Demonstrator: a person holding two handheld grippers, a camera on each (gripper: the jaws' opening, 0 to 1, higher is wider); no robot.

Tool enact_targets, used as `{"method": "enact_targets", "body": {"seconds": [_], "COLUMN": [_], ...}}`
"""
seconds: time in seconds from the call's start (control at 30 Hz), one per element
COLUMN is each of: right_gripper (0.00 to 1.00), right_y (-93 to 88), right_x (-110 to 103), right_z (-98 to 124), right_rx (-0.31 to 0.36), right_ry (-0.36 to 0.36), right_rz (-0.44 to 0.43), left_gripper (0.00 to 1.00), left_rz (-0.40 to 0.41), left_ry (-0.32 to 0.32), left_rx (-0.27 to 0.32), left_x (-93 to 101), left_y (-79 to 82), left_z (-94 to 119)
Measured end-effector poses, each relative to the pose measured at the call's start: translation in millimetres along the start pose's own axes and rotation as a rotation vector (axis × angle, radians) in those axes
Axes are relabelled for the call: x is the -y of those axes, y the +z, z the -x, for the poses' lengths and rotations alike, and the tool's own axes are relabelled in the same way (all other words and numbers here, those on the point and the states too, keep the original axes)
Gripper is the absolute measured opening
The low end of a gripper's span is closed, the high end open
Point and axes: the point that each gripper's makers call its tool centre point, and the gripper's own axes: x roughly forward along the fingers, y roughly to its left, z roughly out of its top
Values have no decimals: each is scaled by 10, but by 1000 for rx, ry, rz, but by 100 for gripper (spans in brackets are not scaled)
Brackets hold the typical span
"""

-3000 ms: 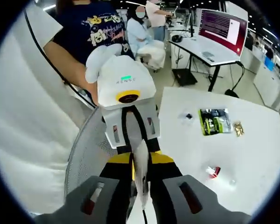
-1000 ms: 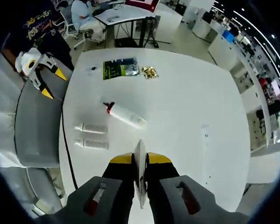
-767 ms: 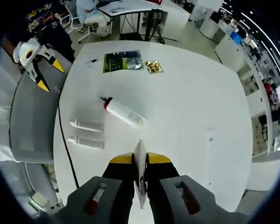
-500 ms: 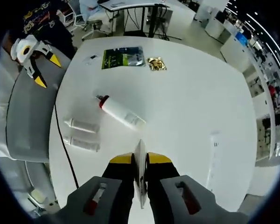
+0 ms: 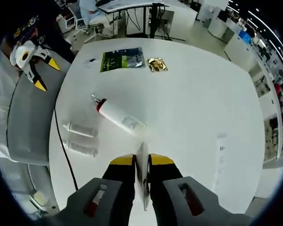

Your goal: Arrange the skincare products in the storage area until every visible bottle or jar stands upright without overlapping.

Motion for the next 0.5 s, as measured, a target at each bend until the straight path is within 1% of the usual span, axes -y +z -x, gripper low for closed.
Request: {"method": "enact_targets", "body": {"seconds": [0.1,0.27,0.4,0.43,0.5], "right_gripper": [10,11,12,13,18], "right_y": [-23,-11,-9,-6,-6], "right_x": [20,23,27,21,34], "right_z": [2,-3,-22,-19,-2], "right_rx": [-14,-11,-32,-33,-39], "right_ry": [7,22,17,16,3], "right_rz": [1,-8,18,22,48], "left_gripper": [44,44,44,44,44], "left_rz": [-9,-19,-20,-22,-31], "left_ry": [1,17,24,23,20], "left_rx": [-1,1,4,2,-1], "left_x": [7,-17,-34,-30,-18], "left_y": [-1,0,6,3,-2], "left_z": [2,13,19,18,16]}}
